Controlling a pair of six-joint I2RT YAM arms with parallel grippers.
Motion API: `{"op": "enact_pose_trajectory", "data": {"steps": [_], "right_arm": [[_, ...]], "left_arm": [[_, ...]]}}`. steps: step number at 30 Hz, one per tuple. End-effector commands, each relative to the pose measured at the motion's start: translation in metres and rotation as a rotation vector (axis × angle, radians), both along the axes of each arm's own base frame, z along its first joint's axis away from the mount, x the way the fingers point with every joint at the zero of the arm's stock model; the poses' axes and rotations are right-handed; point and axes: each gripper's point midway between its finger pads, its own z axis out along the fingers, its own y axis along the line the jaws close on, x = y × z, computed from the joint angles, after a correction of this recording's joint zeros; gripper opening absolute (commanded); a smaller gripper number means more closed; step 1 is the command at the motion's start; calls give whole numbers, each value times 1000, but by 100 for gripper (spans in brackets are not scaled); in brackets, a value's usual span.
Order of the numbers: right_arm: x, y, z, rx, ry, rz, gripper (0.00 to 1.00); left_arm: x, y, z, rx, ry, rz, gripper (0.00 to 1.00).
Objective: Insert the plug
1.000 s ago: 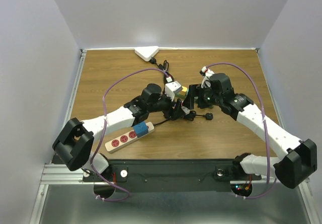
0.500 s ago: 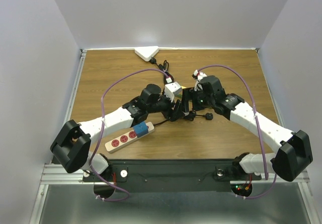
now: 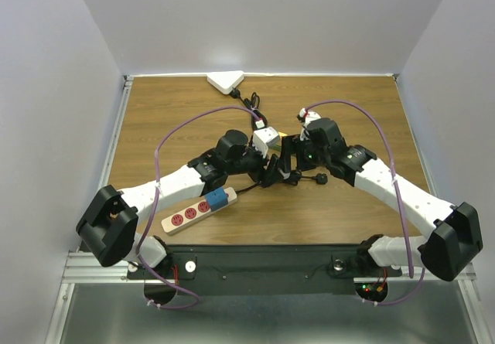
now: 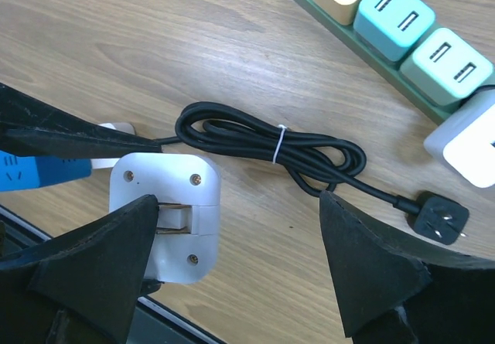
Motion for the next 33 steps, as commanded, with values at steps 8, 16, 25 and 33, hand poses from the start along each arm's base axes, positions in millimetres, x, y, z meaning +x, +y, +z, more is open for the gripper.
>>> {"op": "enact_pose_trajectory", "data": {"steps": [8,16,25,33], "right_arm": [[8,-39,8,-149,-71,-111,89],[4,-44,-5,-174,-40,-121,89],[-2,-31,3,-99,-23,-89,89],[15,-52,62,-47,-180,-263,91]], "left_arm": [[1,0,40,-69,-93,3,0],[2,5,47,-77,-113,23,0],[0,4,51,-106,-116,29,0],[30,9,29,-61,-28,227,0]]}}
